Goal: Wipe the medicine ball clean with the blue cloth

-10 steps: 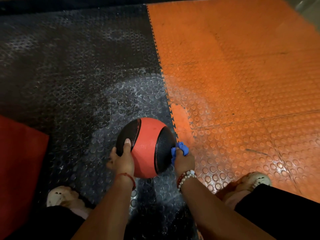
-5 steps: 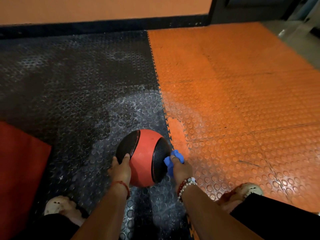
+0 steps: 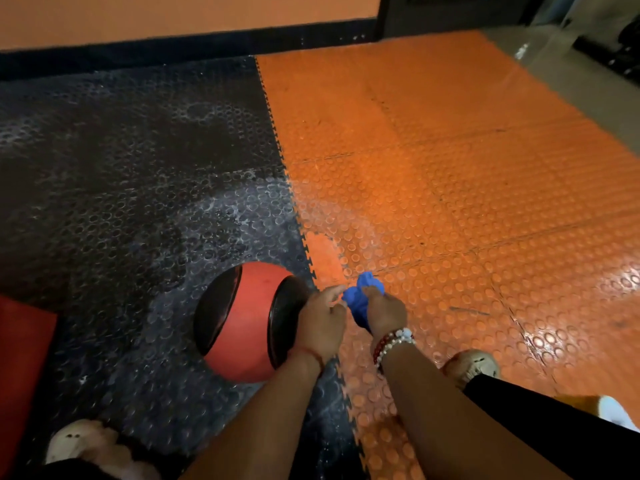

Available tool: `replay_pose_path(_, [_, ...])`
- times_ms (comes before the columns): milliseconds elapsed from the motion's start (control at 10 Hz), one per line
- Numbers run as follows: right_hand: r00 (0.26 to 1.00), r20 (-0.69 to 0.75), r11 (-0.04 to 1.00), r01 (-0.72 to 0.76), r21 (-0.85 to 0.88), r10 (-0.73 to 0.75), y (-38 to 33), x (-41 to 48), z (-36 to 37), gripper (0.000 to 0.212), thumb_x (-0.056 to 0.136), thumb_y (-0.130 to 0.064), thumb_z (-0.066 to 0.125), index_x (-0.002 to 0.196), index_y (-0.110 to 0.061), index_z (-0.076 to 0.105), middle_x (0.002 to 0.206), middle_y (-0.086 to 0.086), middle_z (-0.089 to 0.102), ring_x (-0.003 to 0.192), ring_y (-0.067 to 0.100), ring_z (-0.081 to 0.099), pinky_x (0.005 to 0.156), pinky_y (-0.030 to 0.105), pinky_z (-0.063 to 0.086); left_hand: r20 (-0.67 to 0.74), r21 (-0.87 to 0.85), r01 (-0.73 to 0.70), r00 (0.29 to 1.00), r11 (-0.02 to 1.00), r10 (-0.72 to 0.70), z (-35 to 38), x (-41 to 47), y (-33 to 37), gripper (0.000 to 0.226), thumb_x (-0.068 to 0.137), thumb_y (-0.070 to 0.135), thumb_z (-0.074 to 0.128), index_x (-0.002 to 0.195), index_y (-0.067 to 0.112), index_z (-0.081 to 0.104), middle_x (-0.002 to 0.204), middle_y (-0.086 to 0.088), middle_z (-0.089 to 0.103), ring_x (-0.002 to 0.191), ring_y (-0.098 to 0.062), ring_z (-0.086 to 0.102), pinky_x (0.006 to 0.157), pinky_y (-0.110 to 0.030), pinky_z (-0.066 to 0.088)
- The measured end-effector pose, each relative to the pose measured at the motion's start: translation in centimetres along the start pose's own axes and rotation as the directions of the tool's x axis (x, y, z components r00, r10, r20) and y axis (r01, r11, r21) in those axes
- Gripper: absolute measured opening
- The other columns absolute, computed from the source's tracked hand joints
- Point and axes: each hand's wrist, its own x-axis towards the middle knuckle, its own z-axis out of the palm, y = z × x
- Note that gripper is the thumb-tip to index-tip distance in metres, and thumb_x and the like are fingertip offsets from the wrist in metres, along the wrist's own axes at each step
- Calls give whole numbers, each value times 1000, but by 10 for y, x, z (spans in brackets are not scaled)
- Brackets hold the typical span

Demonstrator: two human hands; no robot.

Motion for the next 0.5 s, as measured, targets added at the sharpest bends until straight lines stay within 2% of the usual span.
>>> replay_pose_path(100, [993,-73,991,88,-98,-96,-5,30,-13,32,83,-28,64,84,4,65,80,18,60,74,27,54,71,43,46,167,-150,219,967,964,-193,33,33,8,38,99,14,45,135,21,55,116,-4,66,99,-23,63,84,-34,49])
replay_pose_path(200, [972,-129,971,173,-168,-195,-10,67,-23,34,85,-29,63,76,3,63,71,15,55,69,26,50,64,40,40,267,-352,393,912,849,-312,57,59,20,35,101,10,40,129,20,59,106,-1,63,80,-17,61,67,-29,45])
replay_pose_path(300, [986,-89,975,125,-185,-144,-10,108,-21,41,90,-37,55,93,3,64,89,16,57,82,29,52,75,41,44,301,-464,461,885,756,-355,79,85,20,25,102,12,41,111,23,61,107,-2,63,88,-18,61,72,-30,45])
replay_pose_path(400, [995,47,921,98,-377,-87,-2,142,-16,40,99,-29,38,127,-2,52,127,19,53,115,36,50,88,32,39,222,-417,427,904,802,-366,92,108,5,28,100,10,42,116,21,62,112,0,61,107,-20,59,90,-35,46])
replay_pose_path(500, [990,96,813,138,-566,-102,6,143,-20,36,99,-8,29,130,-1,45,131,26,51,121,39,49,98,40,37,105,-252,449,893,857,-437,92,115,-15,36,98,8,41,130,11,58,127,-4,58,121,-21,53,104,-36,40])
